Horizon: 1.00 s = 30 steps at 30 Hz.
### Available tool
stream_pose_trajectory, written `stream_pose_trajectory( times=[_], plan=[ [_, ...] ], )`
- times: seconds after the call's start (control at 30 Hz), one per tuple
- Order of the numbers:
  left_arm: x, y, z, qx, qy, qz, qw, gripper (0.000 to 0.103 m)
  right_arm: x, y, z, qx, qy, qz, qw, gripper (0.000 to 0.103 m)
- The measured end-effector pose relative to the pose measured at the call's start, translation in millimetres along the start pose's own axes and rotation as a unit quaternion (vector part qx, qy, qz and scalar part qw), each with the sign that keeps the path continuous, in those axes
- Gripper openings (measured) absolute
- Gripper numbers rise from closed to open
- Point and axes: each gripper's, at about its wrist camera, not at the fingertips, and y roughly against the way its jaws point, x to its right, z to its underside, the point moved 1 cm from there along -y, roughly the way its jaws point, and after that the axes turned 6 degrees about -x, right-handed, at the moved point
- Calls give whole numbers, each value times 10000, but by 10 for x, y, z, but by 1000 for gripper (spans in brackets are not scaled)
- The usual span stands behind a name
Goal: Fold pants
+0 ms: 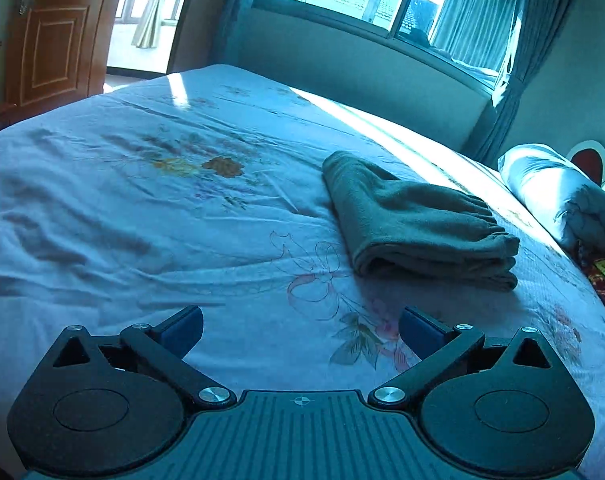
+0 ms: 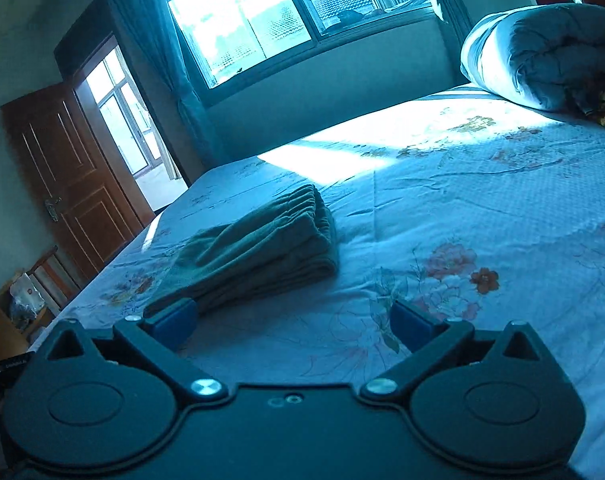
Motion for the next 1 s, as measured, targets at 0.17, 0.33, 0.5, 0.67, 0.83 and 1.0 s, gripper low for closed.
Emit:
stream_pose_trajectory(
  times=[0.17, 0.33, 0.5, 0.67, 0.83, 1.0],
  plan=[
    [198, 728, 270, 270, -127, 125, 9995, 103, -443, 529, 299, -122, 430, 329, 9985, 97],
    [637, 1300, 388, 407, -738, 346, 9958, 103, -850, 897, 474, 6, 957, 511, 9941, 97],
    [960, 1829, 443, 746, -1080, 654, 9892, 103, -1177, 1269, 421, 299, 1146, 547, 9915, 97],
    [1231, 2337, 490, 1044, -1195, 519, 9860, 103, -1385, 1714, 415, 469, 1266, 501, 9896, 97],
    [1363, 2670, 665, 1201, -1272, 465, 9835, 103, -1492, 1974, 500, 561, 1349, 383, 9885, 97],
    [1410, 2713, 719, 1200, -1369, 415, 9824, 103, -1637, 1971, 496, 630, 1504, 456, 9856, 97]
  ],
)
